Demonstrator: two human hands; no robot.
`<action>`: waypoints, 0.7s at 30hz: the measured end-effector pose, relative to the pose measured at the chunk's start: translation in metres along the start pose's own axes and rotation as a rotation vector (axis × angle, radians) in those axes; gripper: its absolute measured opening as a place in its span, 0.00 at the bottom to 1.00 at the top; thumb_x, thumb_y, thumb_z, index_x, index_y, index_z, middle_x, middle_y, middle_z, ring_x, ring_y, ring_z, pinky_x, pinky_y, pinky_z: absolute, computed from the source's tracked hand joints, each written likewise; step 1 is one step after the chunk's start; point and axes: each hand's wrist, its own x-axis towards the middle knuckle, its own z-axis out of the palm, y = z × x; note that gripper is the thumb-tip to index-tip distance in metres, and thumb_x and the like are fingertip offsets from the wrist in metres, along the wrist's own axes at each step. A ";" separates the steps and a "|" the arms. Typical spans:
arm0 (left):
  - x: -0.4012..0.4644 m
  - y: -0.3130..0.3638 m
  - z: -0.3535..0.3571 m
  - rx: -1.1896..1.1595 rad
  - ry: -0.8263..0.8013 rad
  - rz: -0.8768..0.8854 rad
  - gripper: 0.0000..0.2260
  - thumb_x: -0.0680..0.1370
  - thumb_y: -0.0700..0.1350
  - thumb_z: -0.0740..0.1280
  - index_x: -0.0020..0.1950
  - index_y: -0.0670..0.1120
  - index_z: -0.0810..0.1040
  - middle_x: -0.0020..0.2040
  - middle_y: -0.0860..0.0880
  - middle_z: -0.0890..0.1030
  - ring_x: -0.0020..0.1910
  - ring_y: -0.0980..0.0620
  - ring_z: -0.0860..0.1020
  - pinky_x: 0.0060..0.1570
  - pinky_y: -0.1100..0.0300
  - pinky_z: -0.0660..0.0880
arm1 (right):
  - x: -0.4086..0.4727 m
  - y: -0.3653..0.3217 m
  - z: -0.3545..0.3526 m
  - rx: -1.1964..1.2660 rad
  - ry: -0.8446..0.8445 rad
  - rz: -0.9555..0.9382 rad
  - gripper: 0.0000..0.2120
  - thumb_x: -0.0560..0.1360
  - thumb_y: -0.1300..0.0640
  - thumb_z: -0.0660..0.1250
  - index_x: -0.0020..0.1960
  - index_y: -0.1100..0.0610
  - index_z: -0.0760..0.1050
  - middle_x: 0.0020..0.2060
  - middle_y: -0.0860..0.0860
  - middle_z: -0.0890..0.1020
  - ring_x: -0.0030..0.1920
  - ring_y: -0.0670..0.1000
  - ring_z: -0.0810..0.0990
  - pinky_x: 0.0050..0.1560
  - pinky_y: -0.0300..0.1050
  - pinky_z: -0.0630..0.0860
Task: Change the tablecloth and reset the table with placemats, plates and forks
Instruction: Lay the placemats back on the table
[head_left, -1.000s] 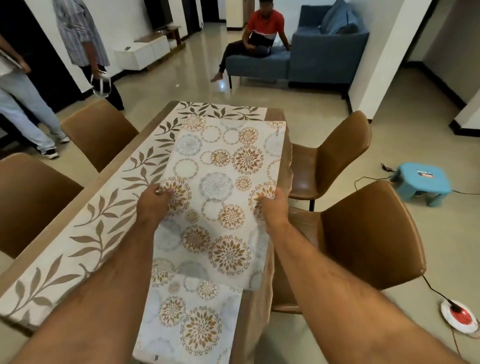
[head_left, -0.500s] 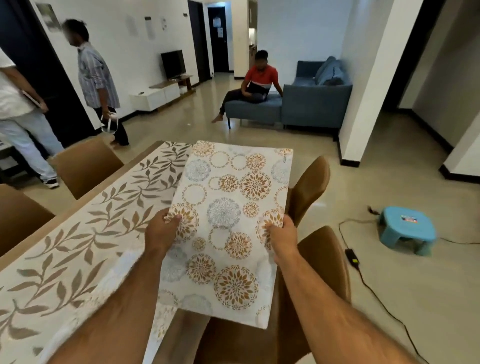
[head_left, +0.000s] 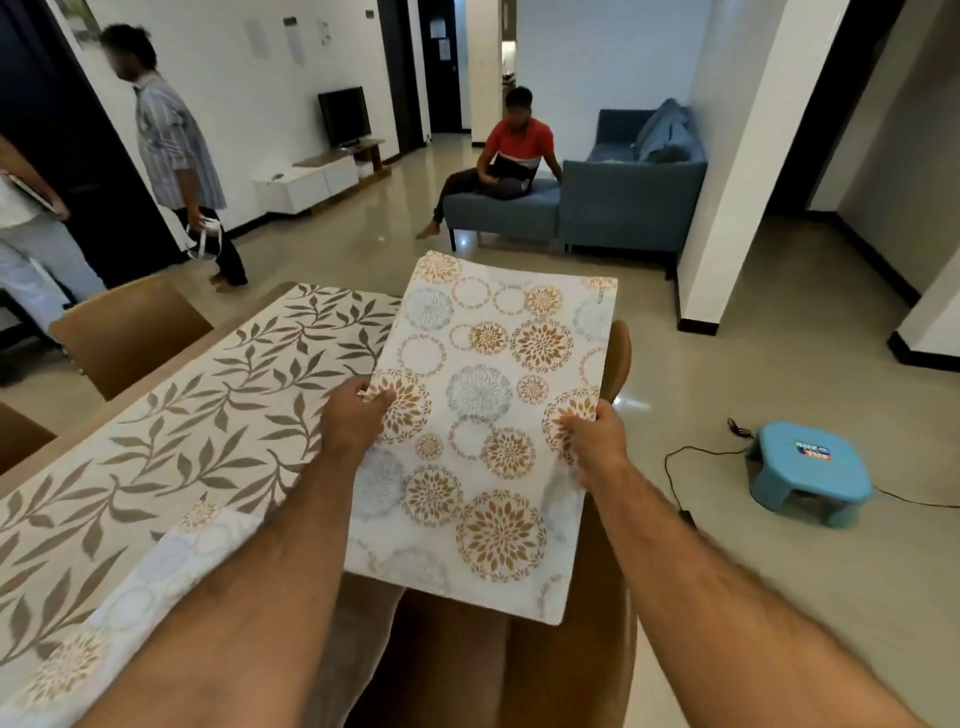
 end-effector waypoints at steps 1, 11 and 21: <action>0.001 0.006 0.009 0.006 -0.010 0.002 0.11 0.76 0.47 0.71 0.55 0.44 0.80 0.47 0.47 0.82 0.46 0.46 0.80 0.51 0.52 0.77 | 0.012 -0.003 -0.006 -0.010 -0.008 0.016 0.13 0.76 0.67 0.66 0.59 0.56 0.74 0.50 0.55 0.83 0.45 0.54 0.83 0.40 0.48 0.82; 0.015 0.055 0.120 -0.035 0.116 -0.154 0.13 0.76 0.48 0.71 0.58 0.44 0.77 0.51 0.47 0.83 0.47 0.48 0.81 0.49 0.55 0.79 | 0.156 -0.055 -0.062 -0.117 -0.208 0.032 0.11 0.77 0.68 0.65 0.56 0.56 0.74 0.44 0.53 0.82 0.43 0.55 0.82 0.48 0.55 0.82; -0.065 0.099 0.129 -0.149 0.419 -0.352 0.17 0.79 0.48 0.67 0.65 0.43 0.76 0.61 0.45 0.80 0.59 0.46 0.77 0.59 0.57 0.73 | 0.196 -0.091 -0.041 -0.241 -0.590 -0.054 0.12 0.75 0.70 0.67 0.56 0.60 0.77 0.47 0.57 0.82 0.41 0.54 0.81 0.39 0.47 0.82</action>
